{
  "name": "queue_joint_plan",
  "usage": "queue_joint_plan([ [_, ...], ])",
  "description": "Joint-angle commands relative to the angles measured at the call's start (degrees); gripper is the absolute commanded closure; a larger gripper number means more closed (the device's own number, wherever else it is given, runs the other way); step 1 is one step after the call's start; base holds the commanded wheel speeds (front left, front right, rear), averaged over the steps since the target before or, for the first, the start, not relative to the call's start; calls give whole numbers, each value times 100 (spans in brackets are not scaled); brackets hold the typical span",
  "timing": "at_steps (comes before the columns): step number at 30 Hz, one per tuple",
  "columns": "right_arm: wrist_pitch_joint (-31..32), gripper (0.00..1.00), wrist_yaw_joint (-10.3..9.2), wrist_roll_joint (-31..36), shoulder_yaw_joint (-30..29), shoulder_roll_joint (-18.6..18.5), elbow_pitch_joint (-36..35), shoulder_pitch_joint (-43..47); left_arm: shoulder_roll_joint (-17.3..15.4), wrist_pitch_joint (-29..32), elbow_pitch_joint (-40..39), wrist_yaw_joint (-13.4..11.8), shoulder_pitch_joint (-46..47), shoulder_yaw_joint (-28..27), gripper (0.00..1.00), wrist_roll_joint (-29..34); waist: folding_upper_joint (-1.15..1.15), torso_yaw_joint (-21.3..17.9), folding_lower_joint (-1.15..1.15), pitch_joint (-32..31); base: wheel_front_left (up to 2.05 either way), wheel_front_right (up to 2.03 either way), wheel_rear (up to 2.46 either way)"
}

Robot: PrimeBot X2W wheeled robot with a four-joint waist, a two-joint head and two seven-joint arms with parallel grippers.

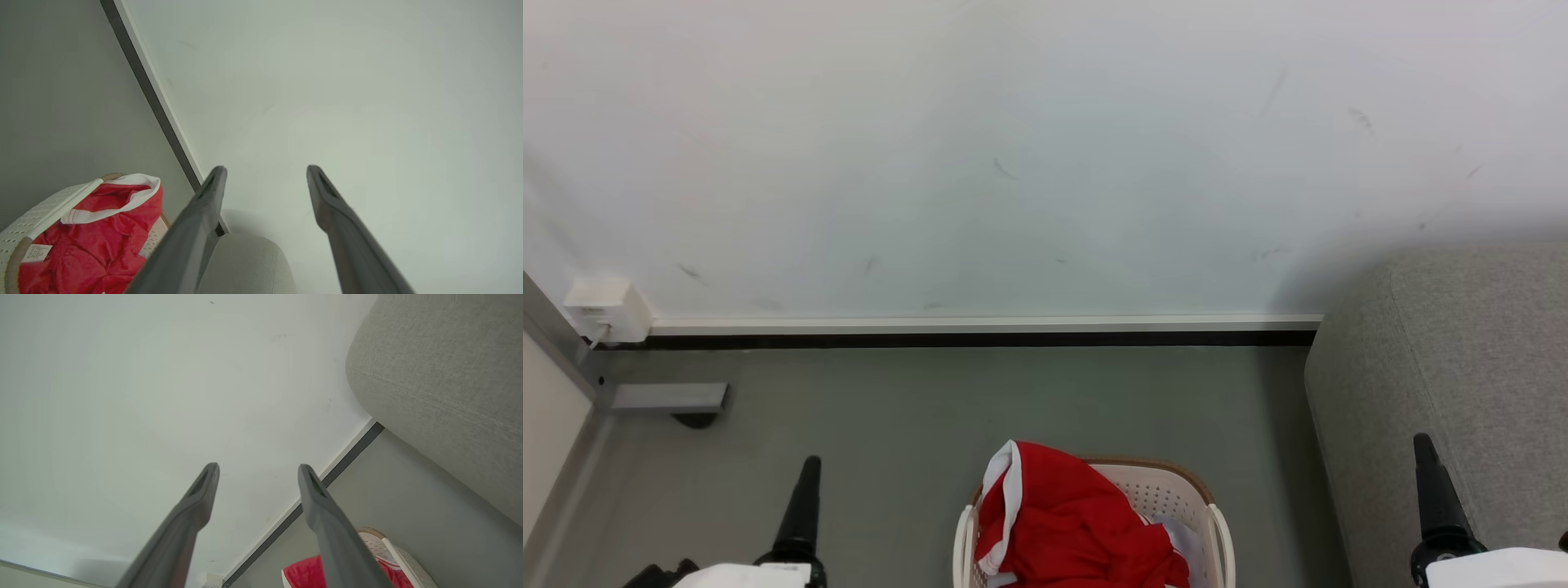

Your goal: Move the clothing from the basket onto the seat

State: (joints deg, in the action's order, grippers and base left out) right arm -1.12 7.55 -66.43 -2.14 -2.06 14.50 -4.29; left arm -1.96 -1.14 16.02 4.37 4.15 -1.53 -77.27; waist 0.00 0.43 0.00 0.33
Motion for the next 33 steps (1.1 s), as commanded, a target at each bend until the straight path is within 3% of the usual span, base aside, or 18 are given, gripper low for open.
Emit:
queue_joint_plan([
  [1, -59, 0, -3, 314, 40, -60, -134, -104, -57, -59, -118, -46, 122, 15, 0, 245, 0, 1, 0, 2, 0, 0, 0],
  [13, -307, 0, -4, 1987, 251, -70, -204, -73, -67, -301, -268, -287, 90, 157, 0, 1420, 0, 9, 0, 11, 0, 0, 0],
  [33, -637, 0, -6, 3551, 402, -82, -117, -67, -81, -636, -211, -484, 57, 477, 0, 3033, 0, 49, 0, 14, 0, 0, 0],
])
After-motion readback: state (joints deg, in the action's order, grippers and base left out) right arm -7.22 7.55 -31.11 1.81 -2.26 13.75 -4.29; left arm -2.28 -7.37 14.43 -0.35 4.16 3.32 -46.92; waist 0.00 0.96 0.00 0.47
